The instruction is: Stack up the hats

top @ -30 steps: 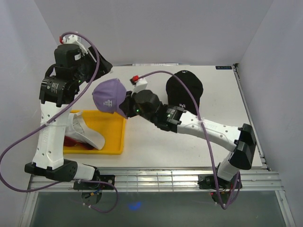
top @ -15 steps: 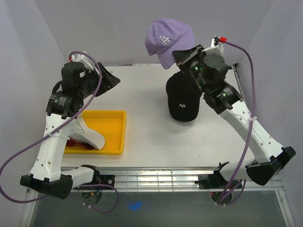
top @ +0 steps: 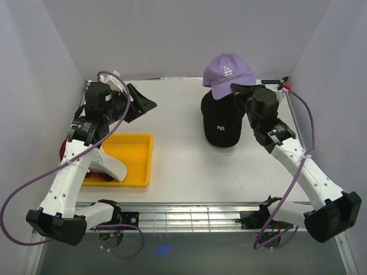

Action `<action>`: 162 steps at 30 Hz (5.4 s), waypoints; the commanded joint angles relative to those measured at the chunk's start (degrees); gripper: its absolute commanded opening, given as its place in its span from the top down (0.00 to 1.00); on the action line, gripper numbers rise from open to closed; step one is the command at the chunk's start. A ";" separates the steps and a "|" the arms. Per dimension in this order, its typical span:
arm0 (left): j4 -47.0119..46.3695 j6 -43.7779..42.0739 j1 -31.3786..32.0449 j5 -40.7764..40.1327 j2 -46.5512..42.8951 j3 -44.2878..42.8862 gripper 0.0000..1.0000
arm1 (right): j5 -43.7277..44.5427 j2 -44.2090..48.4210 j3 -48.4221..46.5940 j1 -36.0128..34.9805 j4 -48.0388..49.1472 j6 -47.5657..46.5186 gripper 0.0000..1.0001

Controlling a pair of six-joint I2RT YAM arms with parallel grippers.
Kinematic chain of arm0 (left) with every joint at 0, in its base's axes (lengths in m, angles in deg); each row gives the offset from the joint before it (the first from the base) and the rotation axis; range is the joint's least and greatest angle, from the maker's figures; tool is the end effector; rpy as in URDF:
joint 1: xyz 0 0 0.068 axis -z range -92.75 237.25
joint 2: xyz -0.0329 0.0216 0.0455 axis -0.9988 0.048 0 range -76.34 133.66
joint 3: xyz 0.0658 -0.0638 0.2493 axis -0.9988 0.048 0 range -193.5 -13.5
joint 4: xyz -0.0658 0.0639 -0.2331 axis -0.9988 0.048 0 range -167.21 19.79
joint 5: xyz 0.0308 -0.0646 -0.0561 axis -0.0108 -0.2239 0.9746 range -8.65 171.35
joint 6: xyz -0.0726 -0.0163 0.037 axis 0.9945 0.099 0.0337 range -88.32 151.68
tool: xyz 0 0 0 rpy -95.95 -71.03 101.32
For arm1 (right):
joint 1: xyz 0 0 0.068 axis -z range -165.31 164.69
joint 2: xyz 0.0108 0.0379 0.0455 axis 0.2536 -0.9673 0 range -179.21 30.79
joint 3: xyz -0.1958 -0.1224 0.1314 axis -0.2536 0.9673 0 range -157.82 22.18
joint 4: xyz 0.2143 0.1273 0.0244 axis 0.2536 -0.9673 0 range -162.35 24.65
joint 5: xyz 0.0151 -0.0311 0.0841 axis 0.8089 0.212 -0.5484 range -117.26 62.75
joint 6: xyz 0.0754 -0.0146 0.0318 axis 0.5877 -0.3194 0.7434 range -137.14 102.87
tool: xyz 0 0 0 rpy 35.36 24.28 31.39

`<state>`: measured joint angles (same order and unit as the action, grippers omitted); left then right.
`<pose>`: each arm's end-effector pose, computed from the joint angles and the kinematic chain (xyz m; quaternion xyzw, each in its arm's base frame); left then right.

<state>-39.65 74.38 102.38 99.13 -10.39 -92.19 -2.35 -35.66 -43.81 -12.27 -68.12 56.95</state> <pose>0.2449 -0.0892 0.3978 -0.1174 0.8283 -0.3713 0.4029 0.2731 0.1047 0.3991 0.4194 0.5912 0.4181 0.5474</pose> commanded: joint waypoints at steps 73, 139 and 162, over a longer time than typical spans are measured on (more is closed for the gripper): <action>-4.60 -3.94 0.95 2.70 -3.37 16.21 0.34 | -0.56 2.04 58.17 -3.80 51.45 12.75 0.92; -4.60 -5.52 0.95 1.56 -3.37 19.02 0.34 | -3.64 -9.58 69.78 -3.36 54.01 13.63 0.62; -4.60 -5.52 0.95 1.47 -3.90 19.46 0.34 | -6.54 -9.57 66.96 -3.45 46.09 13.19 0.54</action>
<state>-43.39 69.42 103.13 100.59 -13.01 -72.85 -8.95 -44.80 18.04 -15.66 -14.35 72.10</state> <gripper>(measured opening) 0.664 0.458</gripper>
